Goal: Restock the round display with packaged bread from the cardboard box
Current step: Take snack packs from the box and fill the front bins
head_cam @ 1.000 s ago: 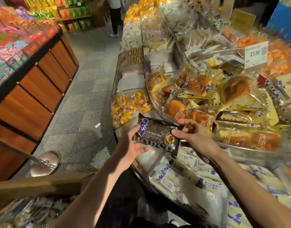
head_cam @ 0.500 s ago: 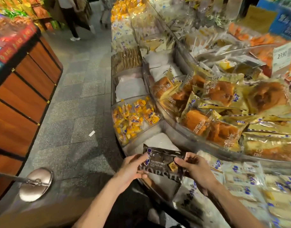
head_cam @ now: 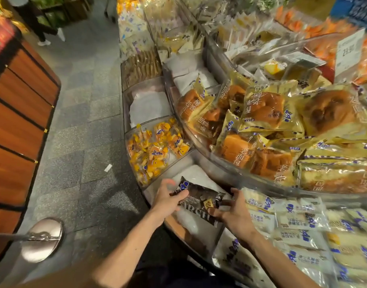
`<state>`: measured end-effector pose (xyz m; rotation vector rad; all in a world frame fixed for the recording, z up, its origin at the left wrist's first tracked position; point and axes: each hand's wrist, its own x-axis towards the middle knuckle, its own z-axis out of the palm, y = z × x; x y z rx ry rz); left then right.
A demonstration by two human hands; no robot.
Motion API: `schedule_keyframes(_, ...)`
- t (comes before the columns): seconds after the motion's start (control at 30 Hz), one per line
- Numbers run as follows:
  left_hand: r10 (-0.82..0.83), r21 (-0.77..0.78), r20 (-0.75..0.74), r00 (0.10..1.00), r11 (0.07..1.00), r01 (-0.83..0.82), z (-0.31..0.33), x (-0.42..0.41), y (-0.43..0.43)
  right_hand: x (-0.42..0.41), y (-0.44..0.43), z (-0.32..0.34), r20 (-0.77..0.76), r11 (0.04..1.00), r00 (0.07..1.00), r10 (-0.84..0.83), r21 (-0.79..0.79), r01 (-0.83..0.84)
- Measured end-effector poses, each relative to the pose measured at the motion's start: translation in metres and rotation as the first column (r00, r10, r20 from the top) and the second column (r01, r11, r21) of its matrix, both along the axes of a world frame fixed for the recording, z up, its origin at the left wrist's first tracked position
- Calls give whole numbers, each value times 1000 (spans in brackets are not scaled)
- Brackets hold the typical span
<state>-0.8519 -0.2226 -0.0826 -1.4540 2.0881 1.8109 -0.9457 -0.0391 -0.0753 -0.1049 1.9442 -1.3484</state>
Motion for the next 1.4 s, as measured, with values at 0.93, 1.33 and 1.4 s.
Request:
schedule_keyframes(0.93, -534, -621, 467, 705, 370, 691, -55, -70, -44, -33, -73, -45, -192, 860, 923, 334, 463, -215)
schedule_keyframes(1.33, 272, -672, -71, 960, 698, -247, 69, 160, -16, 100, -87, 43, -468, 593, 453, 759, 209, -778)
schedule_keyframes(1.4, 443, -645, -4, 896, 684, -341, 70, 245, 10, 153, -97, 44, -489, 401, 261, 832, 206, -892)
